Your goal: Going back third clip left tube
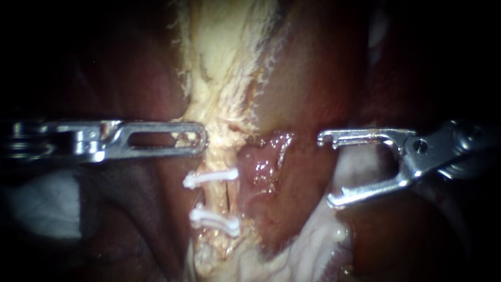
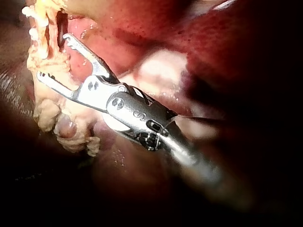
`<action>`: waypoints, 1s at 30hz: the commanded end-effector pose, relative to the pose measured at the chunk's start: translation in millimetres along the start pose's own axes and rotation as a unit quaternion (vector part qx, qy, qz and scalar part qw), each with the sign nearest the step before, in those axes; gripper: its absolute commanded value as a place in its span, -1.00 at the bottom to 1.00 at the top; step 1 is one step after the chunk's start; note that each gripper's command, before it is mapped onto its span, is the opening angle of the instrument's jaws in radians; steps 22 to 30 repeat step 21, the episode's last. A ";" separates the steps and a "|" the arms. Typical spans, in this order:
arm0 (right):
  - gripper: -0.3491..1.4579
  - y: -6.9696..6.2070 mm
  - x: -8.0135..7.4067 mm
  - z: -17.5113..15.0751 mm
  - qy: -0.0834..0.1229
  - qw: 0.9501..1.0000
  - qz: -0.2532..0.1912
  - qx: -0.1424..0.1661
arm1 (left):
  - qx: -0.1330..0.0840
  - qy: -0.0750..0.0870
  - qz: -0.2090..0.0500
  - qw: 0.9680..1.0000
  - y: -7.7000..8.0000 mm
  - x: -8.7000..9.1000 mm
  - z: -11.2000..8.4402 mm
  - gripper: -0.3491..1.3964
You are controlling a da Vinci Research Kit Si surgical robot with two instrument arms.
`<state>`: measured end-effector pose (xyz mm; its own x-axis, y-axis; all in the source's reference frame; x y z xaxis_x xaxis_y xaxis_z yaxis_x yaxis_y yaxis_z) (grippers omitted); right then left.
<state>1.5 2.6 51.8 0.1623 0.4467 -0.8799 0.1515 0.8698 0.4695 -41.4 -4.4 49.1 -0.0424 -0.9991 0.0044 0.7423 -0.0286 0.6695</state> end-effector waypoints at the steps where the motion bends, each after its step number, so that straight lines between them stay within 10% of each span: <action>1: 0.04 0.0 0.0 0.0 0.000 1.000 0.000 0.000 | 0.001 0.001 0.000 1.000 -0.1 0.1 0.2 -1.00; 30: 0.04 0.0 0.1 0.0 0.000 1.000 0.000 0.000 | 0.001 0.003 0.000 1.000 -0.4 0.2 0.7 -1.00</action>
